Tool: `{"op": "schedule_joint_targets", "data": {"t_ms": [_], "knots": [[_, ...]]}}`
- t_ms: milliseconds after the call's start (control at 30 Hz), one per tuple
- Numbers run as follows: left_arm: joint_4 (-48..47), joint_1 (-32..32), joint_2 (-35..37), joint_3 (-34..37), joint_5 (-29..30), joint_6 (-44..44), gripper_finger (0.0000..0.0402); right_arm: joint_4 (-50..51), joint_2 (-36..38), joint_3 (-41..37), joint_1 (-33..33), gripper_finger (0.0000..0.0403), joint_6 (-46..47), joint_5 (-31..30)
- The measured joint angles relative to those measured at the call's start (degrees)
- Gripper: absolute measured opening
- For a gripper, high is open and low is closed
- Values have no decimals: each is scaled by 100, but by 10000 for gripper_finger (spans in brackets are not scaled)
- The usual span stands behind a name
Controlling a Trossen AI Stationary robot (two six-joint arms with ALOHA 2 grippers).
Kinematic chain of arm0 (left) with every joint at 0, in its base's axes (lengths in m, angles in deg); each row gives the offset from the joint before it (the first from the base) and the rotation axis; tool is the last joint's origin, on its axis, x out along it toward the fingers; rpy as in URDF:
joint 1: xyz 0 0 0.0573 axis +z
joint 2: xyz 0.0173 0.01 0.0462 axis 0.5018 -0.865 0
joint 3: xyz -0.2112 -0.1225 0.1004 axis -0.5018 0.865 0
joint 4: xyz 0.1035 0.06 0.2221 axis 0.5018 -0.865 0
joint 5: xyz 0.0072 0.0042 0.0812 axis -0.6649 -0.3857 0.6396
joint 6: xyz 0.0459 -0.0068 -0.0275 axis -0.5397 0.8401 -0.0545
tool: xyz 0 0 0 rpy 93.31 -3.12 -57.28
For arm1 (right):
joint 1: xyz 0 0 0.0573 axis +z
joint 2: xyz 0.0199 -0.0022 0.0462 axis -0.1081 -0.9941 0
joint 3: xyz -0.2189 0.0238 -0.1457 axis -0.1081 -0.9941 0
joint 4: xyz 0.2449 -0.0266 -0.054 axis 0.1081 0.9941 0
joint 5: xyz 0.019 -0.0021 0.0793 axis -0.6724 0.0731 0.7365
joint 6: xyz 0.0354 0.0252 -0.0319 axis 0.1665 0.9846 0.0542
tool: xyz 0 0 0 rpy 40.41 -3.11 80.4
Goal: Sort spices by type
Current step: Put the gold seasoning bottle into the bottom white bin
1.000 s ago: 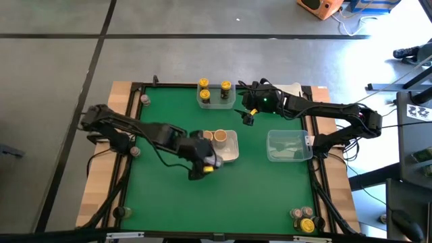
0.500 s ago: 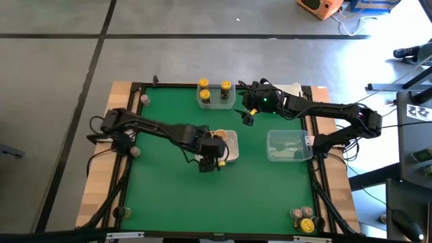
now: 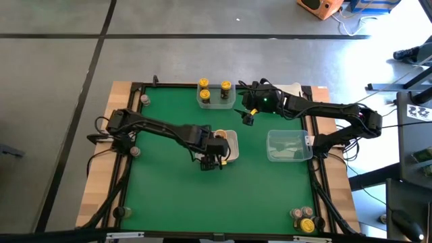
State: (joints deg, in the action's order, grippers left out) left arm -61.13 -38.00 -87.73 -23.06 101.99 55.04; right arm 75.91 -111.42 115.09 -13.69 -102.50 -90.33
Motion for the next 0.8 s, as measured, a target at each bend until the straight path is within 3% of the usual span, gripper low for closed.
{"op": "schedule_joint_targets", "data": {"t_ms": [500,800], "knots": [[-44,-11,-244,24,-44,-332,265,-9,0,2,0,348,0,-2],[247,7,-431,24,-35,-68,276,-9,0,0,0,348,0,0]]}}
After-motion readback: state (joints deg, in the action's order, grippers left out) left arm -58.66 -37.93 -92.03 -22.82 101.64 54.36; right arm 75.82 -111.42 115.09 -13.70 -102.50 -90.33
